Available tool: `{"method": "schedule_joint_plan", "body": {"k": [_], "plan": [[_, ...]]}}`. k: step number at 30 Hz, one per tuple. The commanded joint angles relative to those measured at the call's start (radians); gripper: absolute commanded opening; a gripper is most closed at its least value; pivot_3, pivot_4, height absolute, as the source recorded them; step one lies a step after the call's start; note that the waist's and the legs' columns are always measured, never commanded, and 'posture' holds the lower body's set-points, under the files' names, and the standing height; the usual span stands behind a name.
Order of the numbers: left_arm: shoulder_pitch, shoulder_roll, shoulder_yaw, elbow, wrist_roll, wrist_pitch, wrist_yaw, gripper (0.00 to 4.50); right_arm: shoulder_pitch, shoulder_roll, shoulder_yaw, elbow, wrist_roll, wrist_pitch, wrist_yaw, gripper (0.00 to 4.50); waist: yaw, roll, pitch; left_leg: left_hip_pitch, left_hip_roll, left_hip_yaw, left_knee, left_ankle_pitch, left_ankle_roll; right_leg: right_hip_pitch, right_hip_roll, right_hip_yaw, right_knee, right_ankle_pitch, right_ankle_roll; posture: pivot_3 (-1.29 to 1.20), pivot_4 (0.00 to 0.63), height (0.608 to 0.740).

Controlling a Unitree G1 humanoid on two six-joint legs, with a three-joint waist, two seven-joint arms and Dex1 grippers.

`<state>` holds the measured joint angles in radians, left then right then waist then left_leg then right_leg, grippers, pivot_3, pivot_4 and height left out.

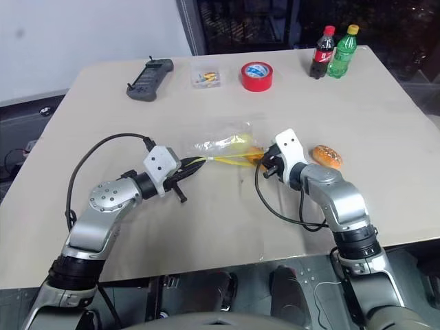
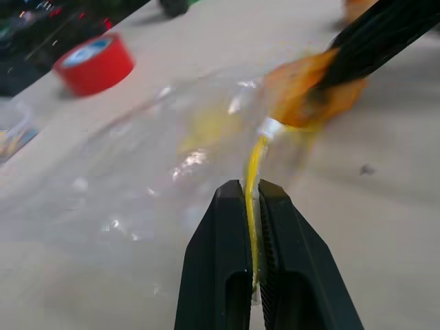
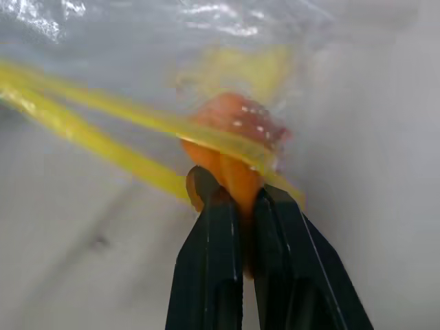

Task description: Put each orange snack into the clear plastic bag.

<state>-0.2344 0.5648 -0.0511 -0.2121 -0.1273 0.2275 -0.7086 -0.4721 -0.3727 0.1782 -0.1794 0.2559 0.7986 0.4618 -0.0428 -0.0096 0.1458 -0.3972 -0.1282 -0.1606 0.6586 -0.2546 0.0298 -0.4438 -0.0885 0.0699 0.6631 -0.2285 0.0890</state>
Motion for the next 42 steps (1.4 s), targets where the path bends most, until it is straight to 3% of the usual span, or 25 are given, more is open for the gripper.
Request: {"method": "schedule_joint_plan", "body": {"k": [1,5,6,7,18,21,24,25,33,42], "plan": [[-0.011,0.009,0.015,-0.01,0.022,0.011,0.03,0.0,0.004,-0.027,0.027,-0.018,-0.029,-0.087,0.05,0.05,-0.001,0.0,0.0,0.0,0.0,0.0,0.0,0.0,0.0,0.0,0.0,0.0,0.0,0.0,0.0,0.0,0.15,0.74],[-0.007,-0.004,0.002,-0.023,0.032,0.027,0.045,0.0,0.013,-0.028,0.042,-0.035,-0.042,-0.114,0.068,1.37,0.003,0.0,0.0,0.0,0.0,0.0,0.0,0.0,0.0,0.0,0.0,0.0,0.0,0.0,0.0,0.0,0.15,0.74],[-0.006,-0.007,0.0,-0.028,0.032,0.032,0.047,0.0,0.017,-0.027,0.044,-0.044,-0.048,-0.117,0.066,2.05,0.004,0.0,0.0,0.0,0.0,0.0,0.0,0.0,0.0,0.0,0.0,0.0,0.0,0.0,0.0,0.0,0.15,0.74],[-0.006,-0.009,-0.002,-0.032,0.033,0.037,0.049,0.0,0.02,-0.028,0.046,-0.052,-0.055,-0.12,0.064,2.43,0.005,0.0,0.0,0.0,0.0,0.0,0.0,0.0,0.0,0.0,0.0,0.0,0.0,0.0,0.0,0.0,0.15,0.74],[-0.03,-0.022,-0.004,-0.046,0.035,0.084,0.074,0.0,0.045,-0.042,0.062,-0.118,-0.075,-0.088,0.061,2.43,0.007,0.0,0.0,0.0,0.0,0.0,0.0,0.0,0.0,0.0,0.0,0.0,0.0,0.0,0.0,0.0,0.15,0.74],[-0.032,-0.023,-0.003,-0.054,0.034,0.093,0.075,0.0,0.047,-0.036,0.061,-0.124,-0.077,-0.075,0.059,1.69,0.006,0.0,0.0,0.0,0.0,0.0,0.0,0.0,0.0,0.0,0.0,0.0,0.0,0.0,0.0,0.0,0.15,0.74],[-0.033,-0.026,-0.006,-0.063,0.034,0.1,0.077,0.0,0.047,-0.034,0.06,-0.13,-0.076,-0.066,0.063,0.23,0.006,0.0,0.0,0.0,0.0,0.0,0.0,0.0,0.0,0.0,0.0,0.0,0.0,0.0,0.0,0.0,0.15,0.74],[-0.031,-0.026,-0.007,-0.067,0.034,0.102,0.076,0.0,0.047,-0.032,0.06,-0.131,-0.075,-0.063,0.063,0.04,0.006,0.0,0.0,0.0,0.0,0.0,0.0,0.0,0.0,0.0,0.0,0.0,0.0,0.0,0.0,0.0,0.15,0.74],[-0.032,-0.03,-0.014,-0.095,0.026,0.121,0.078,0.0,0.05,0.044,0.01,-0.151,-0.011,0.016,0.041,0.04,0.006,0.0,0.0,0.0,0.0,0.0,0.0,0.0,0.0,0.0,0.0,0.0,0.0,0.0,0.0,0.0,0.15,0.74],[-0.003,-0.035,-0.027,-0.163,-0.039,0.111,0.015,0.0,0.003,0.276,-0.144,-0.101,0.119,0.147,-0.103,0.04,0.005,0.0,0.0,0.0,0.0,0.0,0.0,0.0,0.0,0.0,0.0,0.0,0.0,0.0,0.0,0.0,0.15,0.74]]}}
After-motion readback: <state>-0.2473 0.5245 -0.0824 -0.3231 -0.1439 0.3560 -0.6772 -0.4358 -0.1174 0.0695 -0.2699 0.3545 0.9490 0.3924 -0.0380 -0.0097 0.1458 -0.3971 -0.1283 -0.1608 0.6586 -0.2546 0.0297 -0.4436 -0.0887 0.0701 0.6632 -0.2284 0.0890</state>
